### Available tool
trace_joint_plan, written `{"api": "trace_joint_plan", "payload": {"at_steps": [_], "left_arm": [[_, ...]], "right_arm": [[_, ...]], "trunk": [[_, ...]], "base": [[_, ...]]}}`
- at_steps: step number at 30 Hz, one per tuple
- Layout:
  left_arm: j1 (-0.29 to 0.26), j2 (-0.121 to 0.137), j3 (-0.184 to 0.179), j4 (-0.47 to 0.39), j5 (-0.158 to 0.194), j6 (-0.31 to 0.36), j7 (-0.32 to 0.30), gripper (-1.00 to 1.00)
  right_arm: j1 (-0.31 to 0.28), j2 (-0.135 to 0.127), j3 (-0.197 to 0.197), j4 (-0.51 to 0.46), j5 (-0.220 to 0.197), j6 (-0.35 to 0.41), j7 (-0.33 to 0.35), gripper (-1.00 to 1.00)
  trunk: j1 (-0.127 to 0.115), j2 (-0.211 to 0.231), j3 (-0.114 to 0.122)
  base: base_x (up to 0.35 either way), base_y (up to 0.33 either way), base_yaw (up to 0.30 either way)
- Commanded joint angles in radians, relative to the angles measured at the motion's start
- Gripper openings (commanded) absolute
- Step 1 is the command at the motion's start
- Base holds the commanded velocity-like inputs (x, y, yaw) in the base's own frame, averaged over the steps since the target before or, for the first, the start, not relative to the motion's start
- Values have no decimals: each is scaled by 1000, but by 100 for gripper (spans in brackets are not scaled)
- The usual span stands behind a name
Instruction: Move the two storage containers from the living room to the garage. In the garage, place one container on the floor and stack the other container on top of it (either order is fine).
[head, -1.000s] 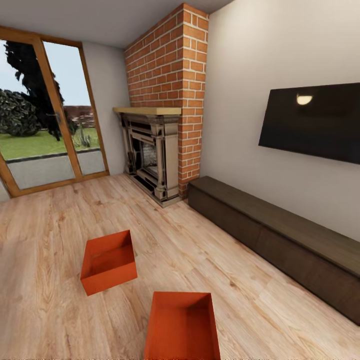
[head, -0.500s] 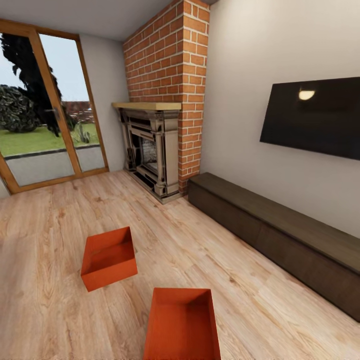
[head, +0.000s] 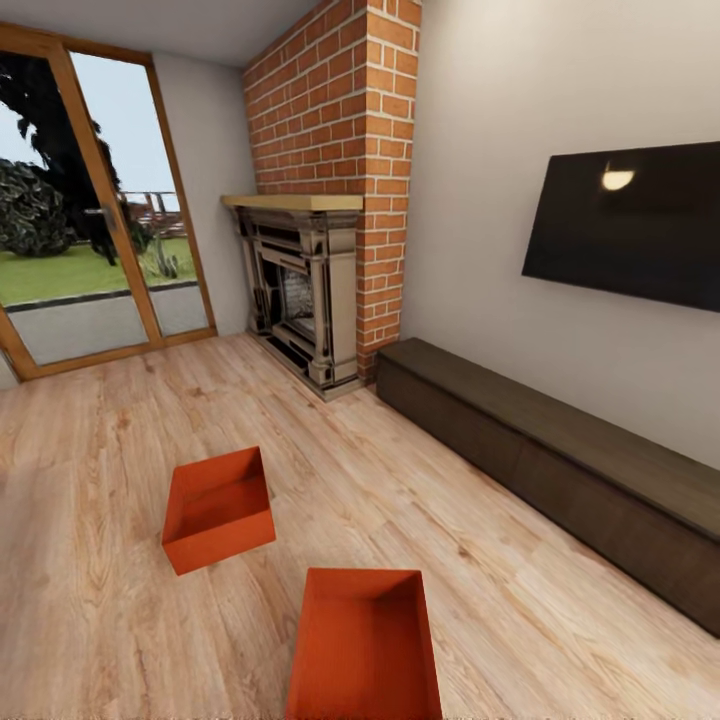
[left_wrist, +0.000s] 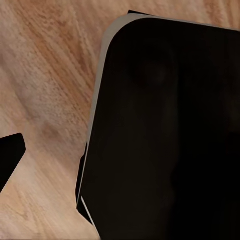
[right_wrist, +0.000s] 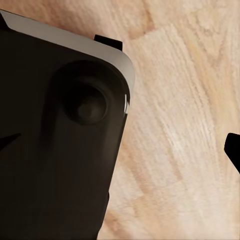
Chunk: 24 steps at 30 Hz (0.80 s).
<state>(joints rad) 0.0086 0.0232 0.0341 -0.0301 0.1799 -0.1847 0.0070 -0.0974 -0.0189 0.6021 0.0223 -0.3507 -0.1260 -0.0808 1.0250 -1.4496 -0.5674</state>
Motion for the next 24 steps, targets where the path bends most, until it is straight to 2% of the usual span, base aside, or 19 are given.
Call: {"api": "trace_joint_plan", "payload": {"at_steps": [1,24], "left_arm": [[1,0,3,-2,3,-1,1,100],[1,0,3,-2,3,-1,1,100]], "right_arm": [[-1,1,8,2,-8,-5,-1,100],[-1,1,8,2,-8,-6,-1,100]], "trunk": [[0,0,-2],[0,0,-39]], "base": [[0,0,0],[0,0,0]]}}
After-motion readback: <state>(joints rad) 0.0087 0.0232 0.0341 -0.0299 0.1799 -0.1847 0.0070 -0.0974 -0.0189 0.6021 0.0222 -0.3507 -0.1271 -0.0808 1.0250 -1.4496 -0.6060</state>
